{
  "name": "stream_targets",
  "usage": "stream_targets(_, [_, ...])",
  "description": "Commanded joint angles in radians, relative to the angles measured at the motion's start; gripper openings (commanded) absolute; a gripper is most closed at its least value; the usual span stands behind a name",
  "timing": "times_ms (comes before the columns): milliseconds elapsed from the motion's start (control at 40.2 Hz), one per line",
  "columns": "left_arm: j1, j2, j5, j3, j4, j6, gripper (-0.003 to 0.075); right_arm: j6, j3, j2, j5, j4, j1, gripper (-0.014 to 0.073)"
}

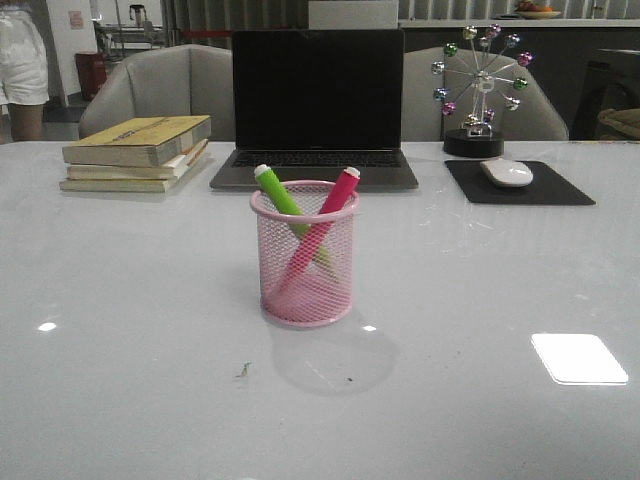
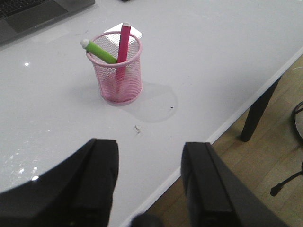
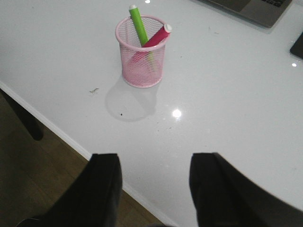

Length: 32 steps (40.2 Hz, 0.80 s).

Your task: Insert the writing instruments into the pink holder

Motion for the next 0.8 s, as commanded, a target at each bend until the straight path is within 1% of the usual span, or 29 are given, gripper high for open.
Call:
stream_targets(0, [-0.008, -0.002, -0.067, -0.016, 0.007, -0.007, 0.0384, -0.008, -0.029, 0.002, -0.046, -0.010, -0.003, 0.0444])
stream_targets(174, [-0.008, -0.002, -0.032, -0.016, 0.011, -0.042, 0.0384, -0.008, -0.027, 0.002, -0.024, -0.010, -0.003, 0.0442])
stream_targets(224, [-0.008, -0.002, -0.032, -0.016, 0.011, -0.057, 0.0379, -0.008, -0.027, 0.002, -0.024, -0.011, -0.003, 0.0427])
stream_targets(274, [-0.008, -0.002, -0.032, -0.016, 0.011, -0.072, 0.0357, -0.008, -0.027, 0.002, -0.024, -0.011, -0.003, 0.0376])
stream_targets(323, [-0.008, -0.002, -0.031, -0.016, 0.011, -0.079, 0.0321, -0.008, -0.027, 0.002, -0.024, -0.011, -0.003, 0.0304])
stream_targets(398, [-0.008, -0.002, -0.028, -0.016, 0.011, -0.079, 0.0242, -0.008, -0.027, 0.002, -0.023, -0.011, -0.003, 0.0174])
stream_targets(473, [-0.008, -0.002, -0.028, -0.016, 0.011, -0.079, 0.0158, -0.008, -0.027, 0.002, -0.023, -0.011, -0.003, 0.0062])
stream_targets(498, [-0.008, -0.002, -0.028, -0.016, 0.011, -0.079, 0.0127, -0.008, -0.027, 0.002, -0.023, -0.010, -0.003, 0.0048])
stream_targets(522, [-0.008, -0.002, -0.028, -0.016, 0.011, -0.079, 0.0090, -0.008, -0.027, 0.002, -0.023, -0.010, -0.003, 0.0063])
stream_targets(771, [-0.008, -0.002, -0.028, -0.016, 0.011, -0.079, 0.0091, -0.008, -0.027, 0.002, -0.023, -0.010, -0.003, 0.0069])
